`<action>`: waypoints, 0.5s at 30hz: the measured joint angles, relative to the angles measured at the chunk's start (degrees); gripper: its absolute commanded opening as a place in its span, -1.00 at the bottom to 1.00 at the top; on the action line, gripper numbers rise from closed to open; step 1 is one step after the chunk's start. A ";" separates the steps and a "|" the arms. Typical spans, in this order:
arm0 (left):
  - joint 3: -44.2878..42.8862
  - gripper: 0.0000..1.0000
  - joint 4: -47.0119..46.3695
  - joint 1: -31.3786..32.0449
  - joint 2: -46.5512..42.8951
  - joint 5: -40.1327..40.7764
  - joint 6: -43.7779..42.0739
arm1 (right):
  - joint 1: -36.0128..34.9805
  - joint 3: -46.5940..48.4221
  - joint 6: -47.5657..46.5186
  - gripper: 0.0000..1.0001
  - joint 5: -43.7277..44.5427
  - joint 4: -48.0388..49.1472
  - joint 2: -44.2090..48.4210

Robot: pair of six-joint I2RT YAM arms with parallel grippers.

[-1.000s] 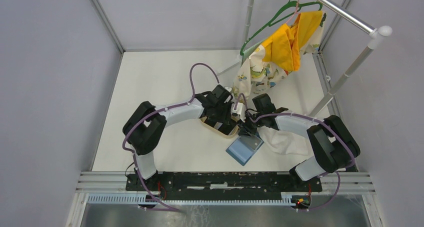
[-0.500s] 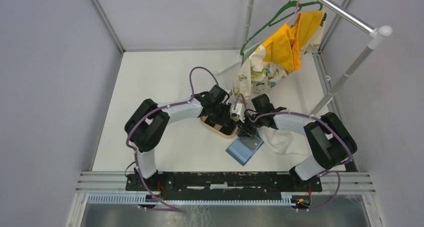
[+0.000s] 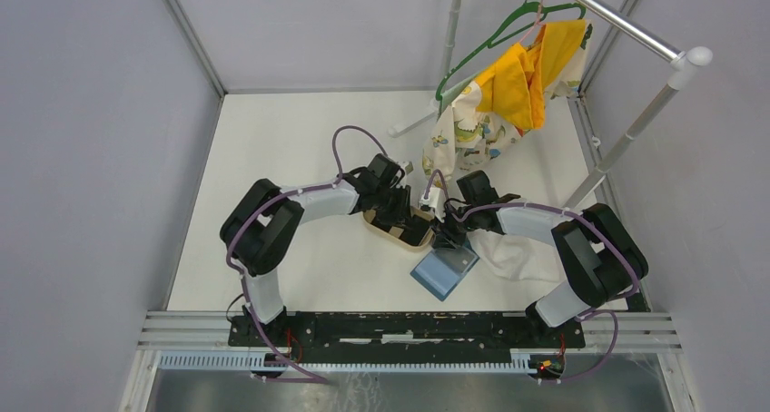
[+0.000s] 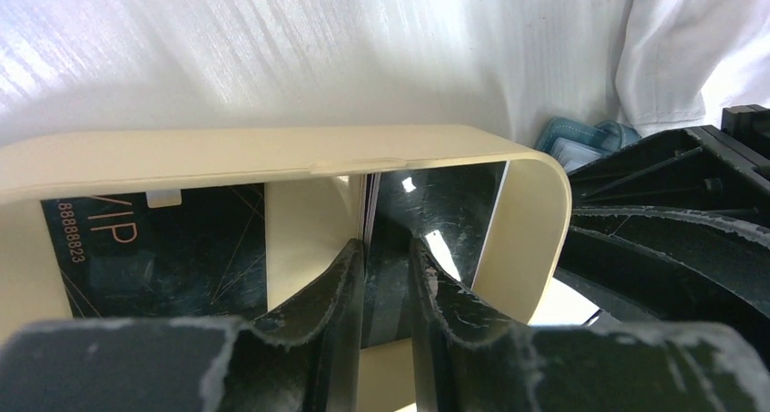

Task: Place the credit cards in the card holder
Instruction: Pick up the credit card from the storage box.

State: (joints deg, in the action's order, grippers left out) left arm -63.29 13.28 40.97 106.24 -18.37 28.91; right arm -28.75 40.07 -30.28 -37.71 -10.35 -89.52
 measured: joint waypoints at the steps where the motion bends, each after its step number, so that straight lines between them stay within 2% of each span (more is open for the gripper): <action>1: 0.42 -0.43 -0.33 -0.13 -0.20 -0.26 0.28 | 0.00 0.00 0.00 -0.35 0.00 -0.02 0.00; 15: 3.61 -0.48 -2.03 -0.79 -3.26 -2.23 2.12 | -0.02 0.00 0.02 -0.35 0.00 -0.07 0.00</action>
State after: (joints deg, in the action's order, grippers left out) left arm -59.68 11.25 40.18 102.98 -20.60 31.03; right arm -28.77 40.07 -30.26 -37.71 -10.41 -89.52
